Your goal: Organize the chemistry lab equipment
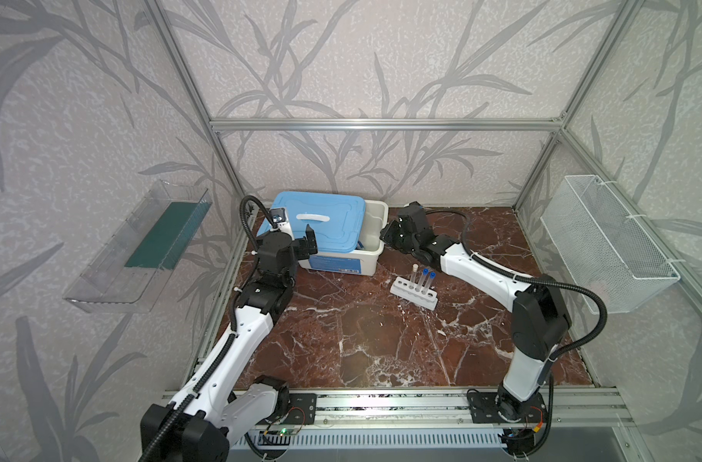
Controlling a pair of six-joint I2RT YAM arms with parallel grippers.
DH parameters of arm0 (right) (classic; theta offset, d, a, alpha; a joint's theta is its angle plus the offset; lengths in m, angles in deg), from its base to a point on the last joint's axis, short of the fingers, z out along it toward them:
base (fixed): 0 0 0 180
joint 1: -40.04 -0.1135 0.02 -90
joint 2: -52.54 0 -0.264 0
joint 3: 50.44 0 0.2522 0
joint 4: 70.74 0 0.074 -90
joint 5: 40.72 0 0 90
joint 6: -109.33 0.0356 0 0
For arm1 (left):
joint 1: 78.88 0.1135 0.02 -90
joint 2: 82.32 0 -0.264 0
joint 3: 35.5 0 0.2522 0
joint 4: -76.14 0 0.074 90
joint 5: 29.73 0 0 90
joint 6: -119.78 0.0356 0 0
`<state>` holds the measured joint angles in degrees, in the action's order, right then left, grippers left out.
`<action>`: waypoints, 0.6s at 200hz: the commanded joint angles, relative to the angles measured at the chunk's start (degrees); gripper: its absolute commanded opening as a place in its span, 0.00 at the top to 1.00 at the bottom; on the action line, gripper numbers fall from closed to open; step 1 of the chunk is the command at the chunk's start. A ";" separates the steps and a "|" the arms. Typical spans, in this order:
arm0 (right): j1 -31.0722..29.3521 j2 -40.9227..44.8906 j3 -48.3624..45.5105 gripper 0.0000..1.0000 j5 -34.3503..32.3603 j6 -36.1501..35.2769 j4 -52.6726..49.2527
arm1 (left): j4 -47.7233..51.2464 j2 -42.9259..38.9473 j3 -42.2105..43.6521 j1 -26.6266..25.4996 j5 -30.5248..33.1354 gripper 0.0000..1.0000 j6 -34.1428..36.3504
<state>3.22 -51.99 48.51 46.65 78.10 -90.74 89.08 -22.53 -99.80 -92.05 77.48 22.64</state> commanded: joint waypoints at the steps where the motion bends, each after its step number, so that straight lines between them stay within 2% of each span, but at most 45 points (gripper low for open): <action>1: -0.36 -0.88 1.80 0.88 -1.55 -0.22 -0.12 | 0.41 -0.10 -1.48 0.24 -0.58 0.00 -0.91; 15: -0.36 -0.60 2.32 0.88 -2.23 -1.58 -1.01 | 0.39 0.13 -1.54 0.33 0.17 0.01 -0.60; 33: -0.36 -0.23 4.55 0.80 -2.64 -5.52 -3.42 | 1.43 0.96 -2.39 1.59 0.05 0.01 -2.18; 59: -0.44 -1.70 11.36 0.59 -2.47 -12.82 -9.74 | 4.58 4.03 -5.68 3.75 -2.48 0.00 -4.17; 97: -1.68 -8.92 25.26 0.26 -3.22 -21.83 -21.40 | 10.07 10.90 -12.65 8.10 -4.80 0.00 -6.72; 120: -2.81 -13.93 33.46 0.18 -4.90 -27.19 -27.60 | 11.85 15.65 -17.08 12.69 -8.74 0.01 -8.89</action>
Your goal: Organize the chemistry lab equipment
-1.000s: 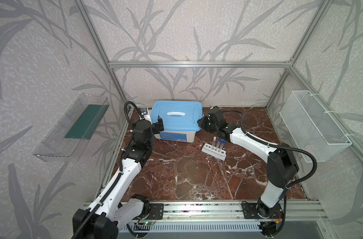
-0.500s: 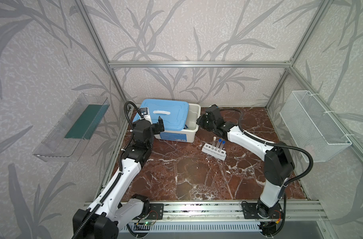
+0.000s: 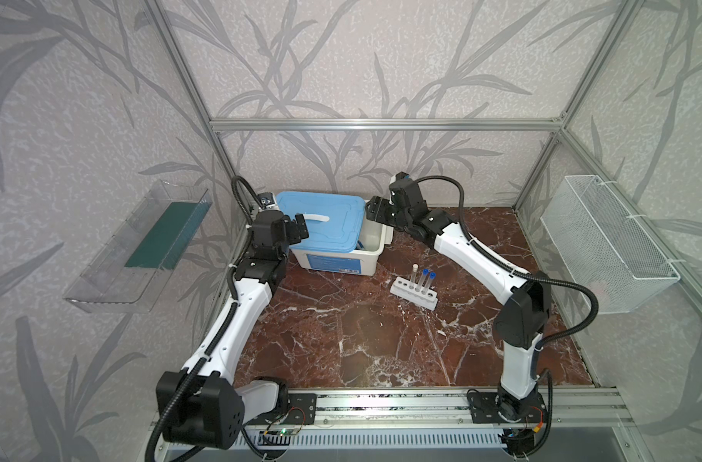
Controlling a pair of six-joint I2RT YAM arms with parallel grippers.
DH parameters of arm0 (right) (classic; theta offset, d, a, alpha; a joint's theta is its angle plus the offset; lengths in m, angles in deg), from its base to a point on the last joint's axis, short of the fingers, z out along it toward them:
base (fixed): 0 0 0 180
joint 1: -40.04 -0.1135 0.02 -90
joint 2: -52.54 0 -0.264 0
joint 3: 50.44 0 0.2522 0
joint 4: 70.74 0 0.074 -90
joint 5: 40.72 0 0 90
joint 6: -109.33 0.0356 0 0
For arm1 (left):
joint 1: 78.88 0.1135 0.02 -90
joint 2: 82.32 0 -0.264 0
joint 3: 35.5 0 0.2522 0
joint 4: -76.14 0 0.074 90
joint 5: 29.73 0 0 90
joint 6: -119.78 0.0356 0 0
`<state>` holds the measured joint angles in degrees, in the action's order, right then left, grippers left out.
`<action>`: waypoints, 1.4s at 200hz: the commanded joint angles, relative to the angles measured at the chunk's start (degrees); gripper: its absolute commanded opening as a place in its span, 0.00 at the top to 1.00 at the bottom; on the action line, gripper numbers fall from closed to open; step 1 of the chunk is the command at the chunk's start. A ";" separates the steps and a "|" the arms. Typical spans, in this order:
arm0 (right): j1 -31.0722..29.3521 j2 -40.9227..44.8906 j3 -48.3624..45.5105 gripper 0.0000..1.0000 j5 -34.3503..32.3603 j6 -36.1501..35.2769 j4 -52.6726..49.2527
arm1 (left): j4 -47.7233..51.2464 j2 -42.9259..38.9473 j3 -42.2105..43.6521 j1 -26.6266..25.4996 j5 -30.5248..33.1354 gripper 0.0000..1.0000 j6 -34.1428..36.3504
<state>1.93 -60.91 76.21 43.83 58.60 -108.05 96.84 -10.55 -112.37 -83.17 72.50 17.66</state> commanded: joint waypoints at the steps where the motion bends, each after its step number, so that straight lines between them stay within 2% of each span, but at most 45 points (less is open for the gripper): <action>1: -1.57 -5.24 6.21 0.18 -2.14 -7.79 -10.51 | 4.20 3.83 -4.84 3.97 -3.90 0.01 -3.89; 28: -2.15 -8.63 11.42 0.14 -2.60 -9.20 -13.76 | 7.20 10.25 -11.61 7.01 -7.68 0.01 -2.52; 52: -2.06 -9.08 12.53 0.00 -1.37 -9.63 -14.28 | 9.54 14.03 -16.14 9.00 -9.94 0.01 -1.38; 125: -0.95 -3.92 7.61 0.01 1.07 -11.05 -12.05 | 14.10 25.42 -27.02 16.49 -26.32 0.00 1.36; 164: 1.57 -2.94 5.13 0.01 5.48 -10.38 -10.87 | 18.64 32.35 -34.78 19.05 -38.07 0.00 4.44; 183: 2.11 -2.47 4.07 0.01 6.80 -10.35 -9.82 | 23.31 35.78 -39.50 19.06 -40.92 0.01 7.18; 280: 3.72 -3.67 3.14 0.01 10.20 -9.91 -8.37 | 30.39 44.35 -49.78 19.15 -34.92 0.01 13.25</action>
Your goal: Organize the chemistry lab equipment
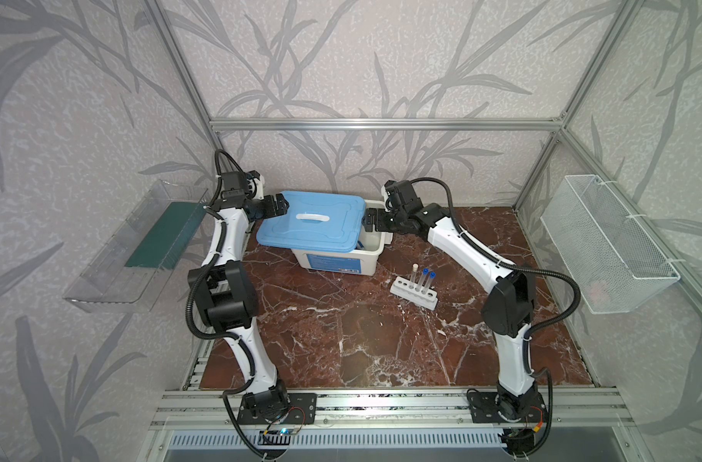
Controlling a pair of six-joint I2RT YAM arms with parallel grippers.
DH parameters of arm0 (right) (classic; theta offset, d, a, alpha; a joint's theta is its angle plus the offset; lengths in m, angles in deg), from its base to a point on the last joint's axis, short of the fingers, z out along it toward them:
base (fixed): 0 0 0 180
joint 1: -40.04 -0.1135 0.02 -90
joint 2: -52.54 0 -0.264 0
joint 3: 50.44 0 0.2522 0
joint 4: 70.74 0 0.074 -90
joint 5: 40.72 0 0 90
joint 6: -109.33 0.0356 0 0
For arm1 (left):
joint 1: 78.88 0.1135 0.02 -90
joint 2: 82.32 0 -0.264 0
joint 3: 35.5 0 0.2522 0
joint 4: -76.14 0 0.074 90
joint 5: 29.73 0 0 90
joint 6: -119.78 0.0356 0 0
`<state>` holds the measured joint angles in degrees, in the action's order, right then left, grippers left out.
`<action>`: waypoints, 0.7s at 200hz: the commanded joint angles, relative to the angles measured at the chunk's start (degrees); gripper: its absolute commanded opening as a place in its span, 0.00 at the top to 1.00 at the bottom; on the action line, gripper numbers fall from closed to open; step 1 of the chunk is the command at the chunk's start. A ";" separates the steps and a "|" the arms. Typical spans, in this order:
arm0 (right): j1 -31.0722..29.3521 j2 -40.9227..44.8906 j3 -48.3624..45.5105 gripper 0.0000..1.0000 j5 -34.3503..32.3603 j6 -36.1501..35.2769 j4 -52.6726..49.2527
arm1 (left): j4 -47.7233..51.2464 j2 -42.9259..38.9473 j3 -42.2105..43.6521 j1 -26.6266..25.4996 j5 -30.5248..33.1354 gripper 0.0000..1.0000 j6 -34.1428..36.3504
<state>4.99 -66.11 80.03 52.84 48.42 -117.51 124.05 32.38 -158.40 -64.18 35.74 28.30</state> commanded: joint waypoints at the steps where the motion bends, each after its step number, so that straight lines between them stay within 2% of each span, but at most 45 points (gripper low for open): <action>1: 0.67 1.51 -0.73 0.01 1.19 0.27 1.10 | 3.19 1.46 -3.75 0.15 1.85 0.01 2.66; 56: 1.02 1.58 -1.28 0.01 1.88 0.38 1.71 | 5.26 5.03 -7.26 0.16 4.18 0.00 4.88; 95: 1.29 1.06 -1.22 0.01 2.02 0.67 1.80 | 5.62 6.94 -7.29 -0.02 1.09 0.01 4.74; 119: 1.38 0.40 -1.00 0.01 2.29 0.72 1.94 | 6.26 7.88 -8.07 -0.06 -4.21 0.01 5.65; 140: 1.56 -0.76 -0.50 0.01 3.19 1.05 1.78 | 5.96 7.78 -7.81 -0.71 -5.66 0.01 5.34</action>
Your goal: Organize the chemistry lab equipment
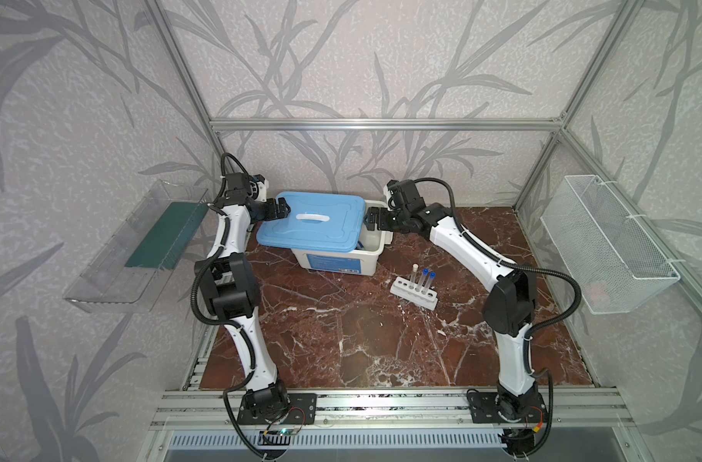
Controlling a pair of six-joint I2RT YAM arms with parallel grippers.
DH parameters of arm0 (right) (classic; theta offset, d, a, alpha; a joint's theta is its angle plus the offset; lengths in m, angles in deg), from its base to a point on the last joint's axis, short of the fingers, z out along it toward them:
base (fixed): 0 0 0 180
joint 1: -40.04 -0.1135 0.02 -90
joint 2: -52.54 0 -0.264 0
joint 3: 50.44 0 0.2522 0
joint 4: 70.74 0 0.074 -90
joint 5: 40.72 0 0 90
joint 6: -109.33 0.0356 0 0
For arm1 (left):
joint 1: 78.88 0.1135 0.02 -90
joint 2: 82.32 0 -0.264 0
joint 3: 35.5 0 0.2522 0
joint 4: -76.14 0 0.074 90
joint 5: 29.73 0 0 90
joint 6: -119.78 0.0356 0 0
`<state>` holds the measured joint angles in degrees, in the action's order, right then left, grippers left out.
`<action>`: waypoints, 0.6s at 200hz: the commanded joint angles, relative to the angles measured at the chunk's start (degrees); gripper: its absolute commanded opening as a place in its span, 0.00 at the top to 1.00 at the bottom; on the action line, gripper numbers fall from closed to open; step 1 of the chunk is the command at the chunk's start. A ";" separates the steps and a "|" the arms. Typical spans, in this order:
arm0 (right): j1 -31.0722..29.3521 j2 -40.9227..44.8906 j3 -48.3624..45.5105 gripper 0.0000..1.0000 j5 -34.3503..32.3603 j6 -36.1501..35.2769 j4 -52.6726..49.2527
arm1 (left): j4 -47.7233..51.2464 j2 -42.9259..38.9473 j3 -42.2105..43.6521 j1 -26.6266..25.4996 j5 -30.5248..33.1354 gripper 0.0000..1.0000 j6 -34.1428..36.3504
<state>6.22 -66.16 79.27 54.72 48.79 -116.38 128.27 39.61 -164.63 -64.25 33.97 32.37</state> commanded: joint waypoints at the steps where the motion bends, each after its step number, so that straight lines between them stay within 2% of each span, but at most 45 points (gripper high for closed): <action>1: 0.38 -0.77 0.26 0.01 1.32 0.69 0.62 | 1.72 0.53 -1.55 -0.69 -3.95 0.01 1.28; 120: 0.94 -2.38 -0.15 0.01 1.25 1.40 0.96 | -0.48 -1.48 1.58 -5.88 -4.59 0.01 -0.41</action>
<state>6.79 -68.39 79.27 55.57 49.73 -116.05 127.92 39.61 -164.11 -68.86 30.47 32.59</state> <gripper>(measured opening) 0.990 0.992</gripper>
